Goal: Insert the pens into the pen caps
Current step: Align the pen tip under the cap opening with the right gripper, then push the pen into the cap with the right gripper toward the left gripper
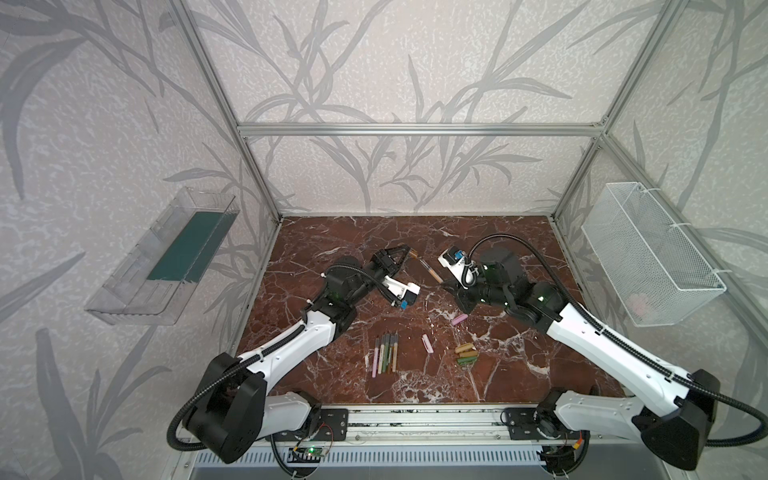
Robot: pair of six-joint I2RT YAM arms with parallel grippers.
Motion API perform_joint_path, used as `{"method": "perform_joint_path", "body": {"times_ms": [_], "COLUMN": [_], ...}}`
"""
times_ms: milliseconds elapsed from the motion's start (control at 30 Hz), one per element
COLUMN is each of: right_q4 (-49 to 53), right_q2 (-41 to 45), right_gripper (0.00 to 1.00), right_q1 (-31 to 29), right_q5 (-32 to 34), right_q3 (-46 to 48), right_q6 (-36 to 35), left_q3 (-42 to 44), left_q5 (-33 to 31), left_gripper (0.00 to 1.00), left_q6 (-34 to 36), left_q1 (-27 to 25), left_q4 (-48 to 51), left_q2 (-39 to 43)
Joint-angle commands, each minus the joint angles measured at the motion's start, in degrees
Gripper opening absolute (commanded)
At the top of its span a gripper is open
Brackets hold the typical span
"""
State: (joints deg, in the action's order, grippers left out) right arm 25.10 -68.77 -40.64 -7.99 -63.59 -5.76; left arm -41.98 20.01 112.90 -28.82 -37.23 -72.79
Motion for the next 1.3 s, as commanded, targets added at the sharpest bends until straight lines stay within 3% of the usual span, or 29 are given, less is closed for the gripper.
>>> {"method": "perform_joint_path", "body": {"times_ms": [0, 633, 1000, 1267], "right_q4": [-0.8, -1.4, -1.9, -4.5], "right_q2": [0.0, -1.2, -1.6, -0.4], "right_gripper": [0.0, 0.0, 0.0, 0.0], "right_q1": [-0.1, -0.2, -0.1, -0.4], "right_q5": [-0.1, -0.2, 0.4, -4.2], "right_q3": [-0.2, -1.4, -1.9, -0.3], "right_q6": [0.2, 0.5, 0.3, -1.0], "left_q3": [-1.8, -1.0, 0.0, -1.1], "left_q5": [-1.1, 1.2, 6.8, 5.6], "left_gripper": [0.0, 0.0, 0.0, 0.0], "left_q6": [2.7, 3.1, 4.7, 4.4], "left_q1": [-0.2, -0.2, -0.3, -1.6], "left_q4": [0.1, 0.7, 3.8, 4.2], "left_q2": [-0.1, 1.0, 2.6, 1.4]}}
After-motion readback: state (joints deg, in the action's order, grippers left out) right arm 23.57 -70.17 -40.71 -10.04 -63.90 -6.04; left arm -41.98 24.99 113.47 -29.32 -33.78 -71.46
